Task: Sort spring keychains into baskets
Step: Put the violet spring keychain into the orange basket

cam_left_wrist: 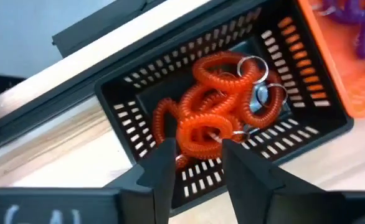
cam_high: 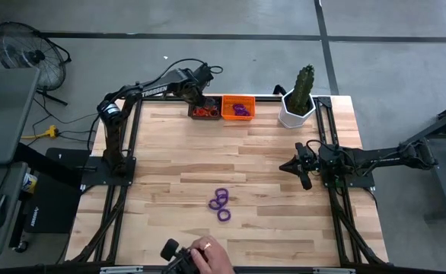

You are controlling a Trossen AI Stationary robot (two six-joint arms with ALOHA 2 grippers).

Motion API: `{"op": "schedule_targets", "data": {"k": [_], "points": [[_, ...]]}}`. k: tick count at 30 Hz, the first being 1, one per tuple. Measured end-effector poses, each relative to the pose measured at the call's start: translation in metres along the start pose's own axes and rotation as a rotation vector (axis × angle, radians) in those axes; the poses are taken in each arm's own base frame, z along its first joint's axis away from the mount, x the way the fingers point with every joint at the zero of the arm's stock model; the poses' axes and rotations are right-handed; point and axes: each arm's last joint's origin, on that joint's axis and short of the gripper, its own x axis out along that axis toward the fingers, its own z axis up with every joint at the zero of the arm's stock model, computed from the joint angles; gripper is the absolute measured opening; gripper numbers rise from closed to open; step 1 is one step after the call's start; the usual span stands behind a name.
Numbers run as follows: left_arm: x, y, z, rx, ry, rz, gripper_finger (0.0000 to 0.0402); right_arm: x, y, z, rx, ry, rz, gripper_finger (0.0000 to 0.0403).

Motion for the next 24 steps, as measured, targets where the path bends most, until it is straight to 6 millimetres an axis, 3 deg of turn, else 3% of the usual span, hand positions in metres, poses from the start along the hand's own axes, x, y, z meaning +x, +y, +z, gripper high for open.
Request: {"op": "schedule_targets", "data": {"k": [8, 13, 15, 18, 20, 24], "points": [[-0.012, -0.025, -0.013, 0.211, 0.009, -0.062, 0.013, 0.0, 0.0, 0.0, 0.0, 0.0, 0.0, 0.0012], [-0.035, -0.045, -0.031, 0.299, 0.033, -0.104, 0.013, 0.0, 0.0, 0.0, 0.0, 0.0, 0.0, 0.0012], [-0.044, -0.05, -0.046, 0.343, 0.085, -0.104, 0.013, 0.0, 0.0, 0.0, 0.0, 0.0, 0.0, 0.0012], [-0.062, -0.069, -0.06, 0.403, 0.026, -0.151, 0.013, 0.0, 0.0, 0.0, 0.0, 0.0, 0.0, 0.0012], [-0.071, -0.073, -0.082, 0.459, 0.088, -0.143, 0.013, 0.0, 0.0, 0.0, 0.0, 0.0, 0.001, 0.0012], [-0.078, -0.095, -0.113, 0.562, 0.089, -0.181, 0.013, 0.0, 0.0, 0.0, 0.0, 0.0, 0.0, 0.0012]]}}
